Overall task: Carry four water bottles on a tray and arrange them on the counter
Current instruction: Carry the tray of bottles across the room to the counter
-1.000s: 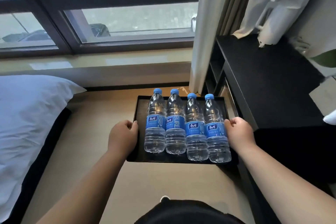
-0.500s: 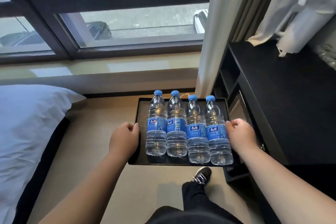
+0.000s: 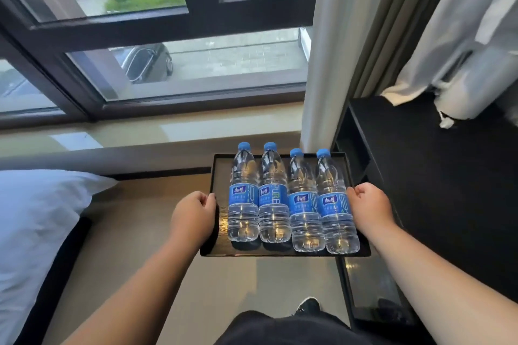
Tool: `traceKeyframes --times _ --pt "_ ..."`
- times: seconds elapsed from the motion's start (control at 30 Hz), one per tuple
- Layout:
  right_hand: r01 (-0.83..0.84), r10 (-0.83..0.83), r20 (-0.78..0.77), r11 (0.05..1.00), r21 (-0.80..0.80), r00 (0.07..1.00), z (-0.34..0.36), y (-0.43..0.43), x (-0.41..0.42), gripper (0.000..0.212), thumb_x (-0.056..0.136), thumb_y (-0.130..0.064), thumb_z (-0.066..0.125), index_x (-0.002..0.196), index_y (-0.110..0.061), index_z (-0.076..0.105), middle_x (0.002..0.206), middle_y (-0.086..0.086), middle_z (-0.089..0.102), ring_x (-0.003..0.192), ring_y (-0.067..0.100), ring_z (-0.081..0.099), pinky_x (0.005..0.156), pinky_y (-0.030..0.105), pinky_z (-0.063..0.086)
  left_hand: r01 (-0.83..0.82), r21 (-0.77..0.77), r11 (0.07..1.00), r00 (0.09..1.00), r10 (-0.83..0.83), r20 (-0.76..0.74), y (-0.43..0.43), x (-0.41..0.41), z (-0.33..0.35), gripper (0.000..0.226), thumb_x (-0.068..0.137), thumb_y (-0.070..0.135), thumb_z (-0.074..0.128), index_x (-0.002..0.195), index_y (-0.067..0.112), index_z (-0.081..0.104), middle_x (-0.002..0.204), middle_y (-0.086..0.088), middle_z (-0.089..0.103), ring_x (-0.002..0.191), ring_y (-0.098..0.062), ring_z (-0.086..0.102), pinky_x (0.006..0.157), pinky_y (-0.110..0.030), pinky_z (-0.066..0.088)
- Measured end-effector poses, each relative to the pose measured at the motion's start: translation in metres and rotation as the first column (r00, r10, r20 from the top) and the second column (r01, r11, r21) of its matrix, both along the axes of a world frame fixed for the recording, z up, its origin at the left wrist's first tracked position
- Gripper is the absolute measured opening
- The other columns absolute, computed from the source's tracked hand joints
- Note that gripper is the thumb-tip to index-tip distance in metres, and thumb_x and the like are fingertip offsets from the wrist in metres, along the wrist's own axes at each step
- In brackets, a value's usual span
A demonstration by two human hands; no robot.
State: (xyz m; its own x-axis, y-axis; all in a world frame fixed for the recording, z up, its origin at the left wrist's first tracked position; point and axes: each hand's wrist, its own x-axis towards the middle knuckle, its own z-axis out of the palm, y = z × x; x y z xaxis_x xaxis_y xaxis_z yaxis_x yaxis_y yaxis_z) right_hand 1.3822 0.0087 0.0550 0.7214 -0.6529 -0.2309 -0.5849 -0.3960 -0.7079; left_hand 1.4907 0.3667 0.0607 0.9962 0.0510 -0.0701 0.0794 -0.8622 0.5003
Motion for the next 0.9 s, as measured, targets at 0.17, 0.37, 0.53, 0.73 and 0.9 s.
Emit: traceKeyframes --times 0.17,0.37,0.53,0.73,0.9 --pt "0.021 -0.021 -0.002 1.000 -0.011 1.000 0.006 -0.056 0.046 0.028 0.097 -0.027 0.059 0.076 -0.009 0.062 0.073 0.008 0.066 0.070 0.028 0.061 0.057 0.034 0.042 0.016 0.007 1.000 1.000 -0.016 -0.010 -0.059 0.053 0.004 0.033 0.098 0.040 0.054 0.068 0.027 0.060 0.063 0.010 0.062 0.060 -0.003 0.054 0.049 -0.023 0.031" --pt "0.139 -0.139 -0.006 0.990 -0.011 0.990 0.000 -0.116 0.070 0.027 0.098 -0.026 0.060 0.079 -0.008 0.063 0.075 0.010 0.067 0.073 0.031 0.063 0.066 0.041 0.051 0.129 0.009 0.992 0.992 -0.129 0.008 -0.132 0.110 0.005 0.032 0.098 0.041 0.053 0.069 0.028 0.058 0.060 0.009 0.061 0.056 -0.003 0.055 0.047 -0.025 0.032" --pt "0.267 -0.268 -0.022 0.963 -0.021 0.963 -0.011 -0.160 0.067 0.025 0.100 -0.027 0.060 0.083 -0.009 0.065 0.078 0.007 0.067 0.075 0.028 0.063 0.066 0.038 0.049 0.265 0.015 0.964 0.964 -0.264 -0.020 -0.201 0.152 -0.004 0.029 0.098 0.044 0.052 0.072 0.031 0.057 0.065 0.012 0.061 0.060 -0.002 0.055 0.048 -0.023 0.033" --pt "0.446 -0.448 -0.028 0.894 -0.048 0.894 -0.020 -0.205 0.060 0.023 0.101 -0.030 0.060 0.083 -0.016 0.062 0.079 0.002 0.067 0.071 0.019 0.062 0.060 0.033 0.045 0.436 0.015 0.900 0.900 -0.435 -0.029 -0.294 0.205 -0.019 0.029 0.097 0.047 0.052 0.072 0.032 0.056 0.064 0.011 0.061 0.058 -0.005 0.057 0.049 -0.025 0.038" --pt "0.627 -0.630 -0.066 0.776 -0.069 0.773 -0.024 -0.229 0.056 0.026 0.101 -0.032 0.061 0.088 -0.011 0.065 0.082 0.006 0.070 0.077 0.027 0.066 0.070 0.039 0.054 0.638 0.026 0.770 0.770 -0.637 -0.029 -0.379 0.251 -0.016 0.035 0.097 0.047 0.047 0.068 0.027 0.052 0.063 0.010 0.057 0.061 -0.015 0.057 0.050 -0.029 0.037"
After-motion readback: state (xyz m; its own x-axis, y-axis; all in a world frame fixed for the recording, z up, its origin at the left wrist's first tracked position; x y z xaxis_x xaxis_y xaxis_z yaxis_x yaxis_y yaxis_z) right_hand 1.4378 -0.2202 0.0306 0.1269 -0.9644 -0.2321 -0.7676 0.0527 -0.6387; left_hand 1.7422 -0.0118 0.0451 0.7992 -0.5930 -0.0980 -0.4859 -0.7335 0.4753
